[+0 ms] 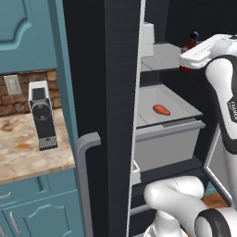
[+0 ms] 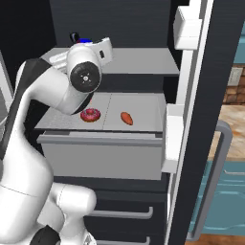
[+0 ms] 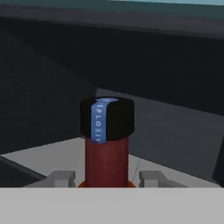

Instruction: Place the condiment bottle and mayonnaise from the counter to the top shelf of the fridge. If the existing items in the fridge are on the top shelf, move them to other shelves.

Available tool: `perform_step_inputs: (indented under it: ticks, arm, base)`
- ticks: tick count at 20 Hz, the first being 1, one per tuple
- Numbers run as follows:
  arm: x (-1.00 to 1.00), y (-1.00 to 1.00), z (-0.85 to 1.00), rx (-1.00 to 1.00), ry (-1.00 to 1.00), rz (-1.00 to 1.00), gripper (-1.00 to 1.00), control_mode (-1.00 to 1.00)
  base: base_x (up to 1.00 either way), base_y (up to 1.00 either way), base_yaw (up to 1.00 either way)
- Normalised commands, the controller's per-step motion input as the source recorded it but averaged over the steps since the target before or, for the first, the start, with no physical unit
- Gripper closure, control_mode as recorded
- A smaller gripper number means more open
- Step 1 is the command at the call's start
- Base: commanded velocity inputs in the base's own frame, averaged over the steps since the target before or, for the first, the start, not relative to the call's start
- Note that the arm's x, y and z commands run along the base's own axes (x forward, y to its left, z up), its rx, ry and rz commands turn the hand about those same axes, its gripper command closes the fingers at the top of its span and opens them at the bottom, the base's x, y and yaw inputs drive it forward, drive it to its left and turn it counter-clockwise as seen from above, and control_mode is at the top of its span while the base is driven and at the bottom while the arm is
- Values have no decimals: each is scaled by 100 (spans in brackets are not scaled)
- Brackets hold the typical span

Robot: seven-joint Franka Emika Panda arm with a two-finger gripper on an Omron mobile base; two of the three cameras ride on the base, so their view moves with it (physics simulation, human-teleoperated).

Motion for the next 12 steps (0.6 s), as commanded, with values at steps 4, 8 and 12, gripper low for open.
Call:
perform_step_inputs:
  ticks: [4, 8, 12]
  arm:
    - [100, 0, 0, 12, 20, -5, 100, -100]
    - [83, 0, 0, 9, 6, -8, 100, -100]
    - [78, -9, -15, 0, 0, -10, 100, -100]
  base:
    - [0, 0, 0]
    - [0, 0, 0]
    - [0, 0, 0]
